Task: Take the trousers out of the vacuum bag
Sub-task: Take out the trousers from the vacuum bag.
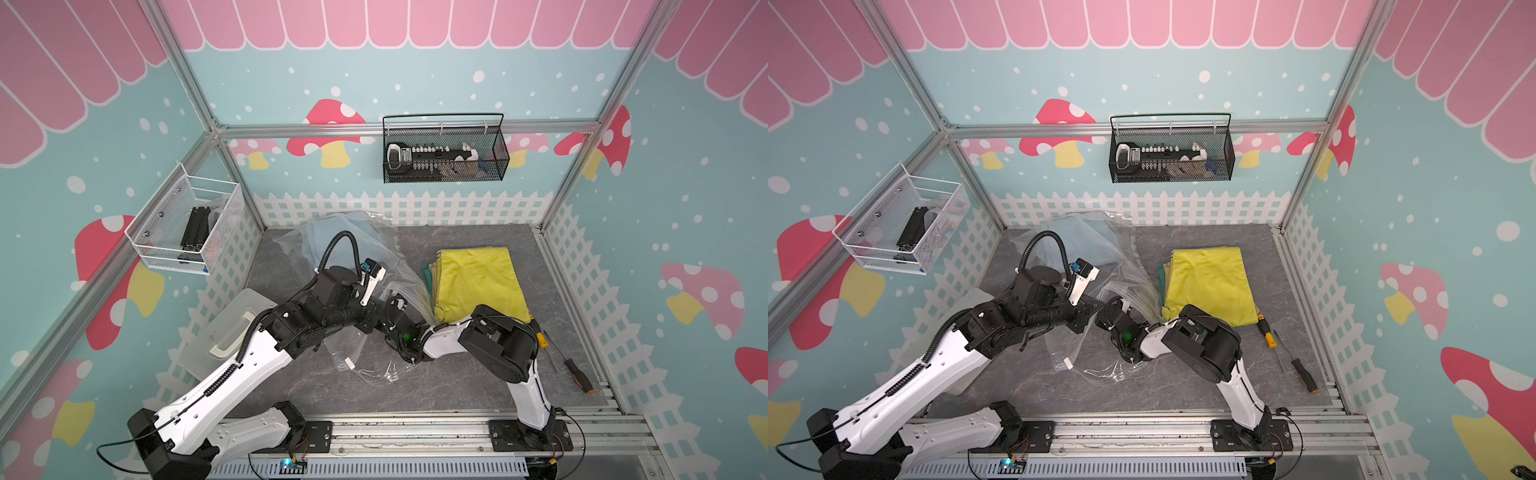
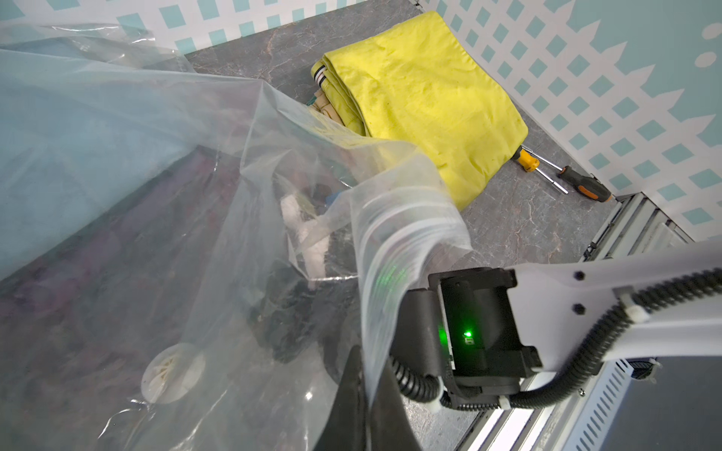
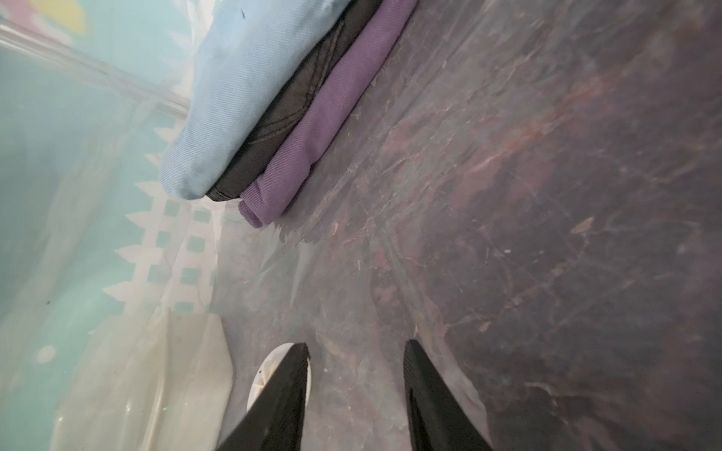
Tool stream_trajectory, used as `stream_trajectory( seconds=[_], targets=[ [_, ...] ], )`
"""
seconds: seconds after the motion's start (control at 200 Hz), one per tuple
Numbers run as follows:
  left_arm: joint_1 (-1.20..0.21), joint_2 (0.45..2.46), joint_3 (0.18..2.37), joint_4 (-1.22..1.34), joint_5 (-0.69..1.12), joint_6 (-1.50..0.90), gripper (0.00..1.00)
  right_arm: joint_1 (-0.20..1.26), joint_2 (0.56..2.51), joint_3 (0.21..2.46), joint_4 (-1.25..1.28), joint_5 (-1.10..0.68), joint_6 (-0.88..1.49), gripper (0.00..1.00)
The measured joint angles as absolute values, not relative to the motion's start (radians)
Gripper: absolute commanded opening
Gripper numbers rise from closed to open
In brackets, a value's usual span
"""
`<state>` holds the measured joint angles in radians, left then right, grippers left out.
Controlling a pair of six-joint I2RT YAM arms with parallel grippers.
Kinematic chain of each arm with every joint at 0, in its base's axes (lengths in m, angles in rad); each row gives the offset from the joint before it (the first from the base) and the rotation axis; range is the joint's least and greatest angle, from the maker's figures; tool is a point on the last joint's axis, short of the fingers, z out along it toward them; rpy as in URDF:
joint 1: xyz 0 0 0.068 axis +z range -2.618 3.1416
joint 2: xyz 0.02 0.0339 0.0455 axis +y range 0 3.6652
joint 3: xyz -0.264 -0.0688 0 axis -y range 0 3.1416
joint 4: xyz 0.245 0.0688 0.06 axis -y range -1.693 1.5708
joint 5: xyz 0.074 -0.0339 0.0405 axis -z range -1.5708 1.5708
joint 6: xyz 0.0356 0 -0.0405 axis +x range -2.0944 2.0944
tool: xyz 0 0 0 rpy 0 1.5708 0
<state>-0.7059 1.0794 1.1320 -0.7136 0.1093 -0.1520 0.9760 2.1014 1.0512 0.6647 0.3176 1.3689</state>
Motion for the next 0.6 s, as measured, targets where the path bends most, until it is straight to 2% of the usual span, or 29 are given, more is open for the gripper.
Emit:
stream_trajectory(
  seconds=[0.6],
  targets=[
    [-0.674, 1.051, 1.111, -0.714, 0.208, -0.138, 0.00, 0.841, 2.236, 1.264, 0.783, 0.160, 1.486, 0.53]
  ],
)
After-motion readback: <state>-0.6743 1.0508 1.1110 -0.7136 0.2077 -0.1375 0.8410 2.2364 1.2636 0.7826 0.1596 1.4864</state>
